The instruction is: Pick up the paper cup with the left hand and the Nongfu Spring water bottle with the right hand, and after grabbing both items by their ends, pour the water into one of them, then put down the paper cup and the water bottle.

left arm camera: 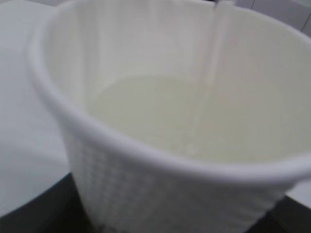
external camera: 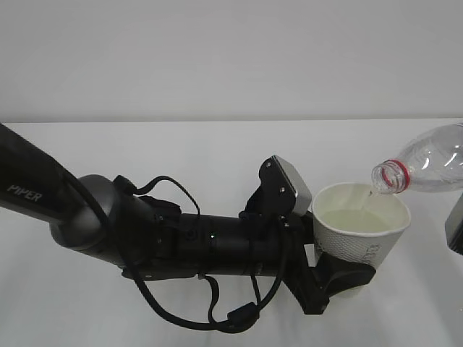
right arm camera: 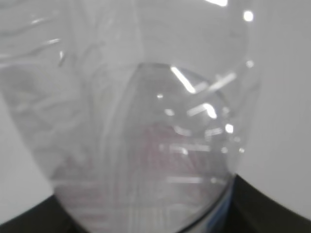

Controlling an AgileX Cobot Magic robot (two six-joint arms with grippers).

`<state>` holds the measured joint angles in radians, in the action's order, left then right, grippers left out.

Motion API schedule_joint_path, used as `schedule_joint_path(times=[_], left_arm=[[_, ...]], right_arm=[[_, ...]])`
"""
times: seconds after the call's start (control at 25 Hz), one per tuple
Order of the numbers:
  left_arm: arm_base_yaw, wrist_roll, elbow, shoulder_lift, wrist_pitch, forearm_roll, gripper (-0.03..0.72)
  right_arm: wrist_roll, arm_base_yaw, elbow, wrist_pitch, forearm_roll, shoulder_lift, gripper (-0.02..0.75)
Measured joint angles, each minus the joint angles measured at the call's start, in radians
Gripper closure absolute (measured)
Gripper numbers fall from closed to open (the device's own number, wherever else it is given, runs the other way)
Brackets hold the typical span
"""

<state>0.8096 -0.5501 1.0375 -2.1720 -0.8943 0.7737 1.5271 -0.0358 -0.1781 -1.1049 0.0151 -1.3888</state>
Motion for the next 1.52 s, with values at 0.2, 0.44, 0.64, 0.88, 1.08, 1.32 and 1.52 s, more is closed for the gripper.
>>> schedule_joint_path(times=[0.2,0.44,0.64,0.88,1.08,1.32,1.52], left_arm=[[0.000,0.000,0.000,0.000,0.000,0.000,0.167],[0.000,0.000,0.000,0.000,0.000,0.000,0.167],[0.000,0.000,0.000,0.000,0.000,0.000,0.167],[0.000,0.000,0.000,0.000,-0.006,-0.002,0.167],[0.000,0.000,0.000,0.000,-0.009,-0.034,0.167],[0.000,0.000,0.000,0.000,-0.014,-0.040,0.167],[0.000,0.000,0.000,0.000,-0.014,-0.040,0.168]], right_arm=[[0.001,0.000,0.000,0.000,0.000,0.000,0.334],[0.002,0.000,0.000,-0.002,-0.002,0.000,0.334],[-0.031,0.000,0.000,-0.002,-0.002,0.000,0.334],[-0.133,0.000,0.000,-0.002,-0.002,0.000,0.334],[-0.219,0.000,0.000,-0.004,-0.002,-0.043,0.334],[-0.270,0.000,0.000,-0.004,-0.009,-0.079,0.334],[-0.295,0.000,0.000,-0.004,-0.033,-0.080,0.334]])
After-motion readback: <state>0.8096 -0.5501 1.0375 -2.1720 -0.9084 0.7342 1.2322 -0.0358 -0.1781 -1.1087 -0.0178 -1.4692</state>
